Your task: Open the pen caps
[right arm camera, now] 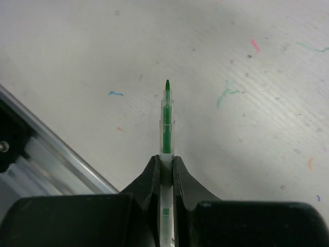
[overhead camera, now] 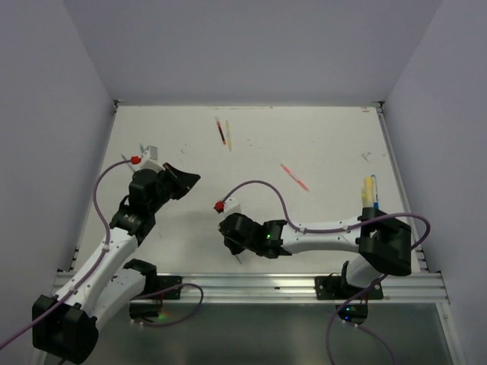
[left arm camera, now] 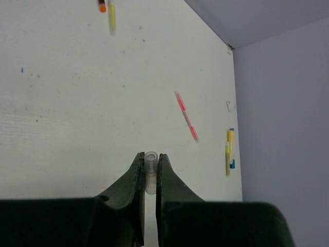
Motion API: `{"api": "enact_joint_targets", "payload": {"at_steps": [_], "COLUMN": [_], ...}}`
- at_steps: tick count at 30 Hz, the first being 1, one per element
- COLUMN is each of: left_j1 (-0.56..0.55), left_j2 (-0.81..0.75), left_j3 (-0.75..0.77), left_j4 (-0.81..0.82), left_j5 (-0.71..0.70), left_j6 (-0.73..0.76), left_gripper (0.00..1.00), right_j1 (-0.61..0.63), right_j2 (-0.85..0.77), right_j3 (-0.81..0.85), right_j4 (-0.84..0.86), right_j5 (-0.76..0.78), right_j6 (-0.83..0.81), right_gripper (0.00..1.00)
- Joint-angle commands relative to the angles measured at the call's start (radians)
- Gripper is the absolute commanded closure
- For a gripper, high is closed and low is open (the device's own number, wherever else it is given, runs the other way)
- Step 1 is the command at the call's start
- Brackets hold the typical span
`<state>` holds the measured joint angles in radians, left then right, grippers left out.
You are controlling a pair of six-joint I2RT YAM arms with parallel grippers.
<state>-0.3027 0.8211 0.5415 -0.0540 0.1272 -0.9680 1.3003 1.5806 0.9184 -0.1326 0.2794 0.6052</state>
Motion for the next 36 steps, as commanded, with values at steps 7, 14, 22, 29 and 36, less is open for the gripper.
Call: {"api": "enact_joint_targets", "payload": {"at_steps": [7, 14, 22, 29, 36], "left_j1": [0.002, -0.055, -0.130, -0.191, -0.196], "left_j2": [0.182, 0.456, 0.516, 0.587, 0.679], "left_j3": [-0.003, 0.152, 0.144, 0.137, 0.138], "left_j4": [0.149, -0.039, -0.005, 0.012, -0.035], "left_j5": [0.135, 0.270, 0.167, 0.123, -0.004], "left_j6": [0.234, 0.328, 0.321, 0.296, 0.275], "left_gripper": [1.00, 1.00, 1.00, 1.00, 1.00], "right_j1": [-0.284, -0.433, -0.469, -0.469, -0.469], "right_j2": [0.001, 0.111, 0.177, 0.301, 0.308], "right_j3": [0.141, 0.322, 0.286, 0.323, 0.275], "right_j4": [-0.185, -0.347, -0.221, -0.202, -0.185], "right_j5": [0.032, -0.089, -0.161, -0.140, -0.072], "right_j6": [0.007, -0.001, -0.041, 0.016, 0.005], "right_gripper": [1.00, 1.00, 1.00, 1.00, 1.00]}}
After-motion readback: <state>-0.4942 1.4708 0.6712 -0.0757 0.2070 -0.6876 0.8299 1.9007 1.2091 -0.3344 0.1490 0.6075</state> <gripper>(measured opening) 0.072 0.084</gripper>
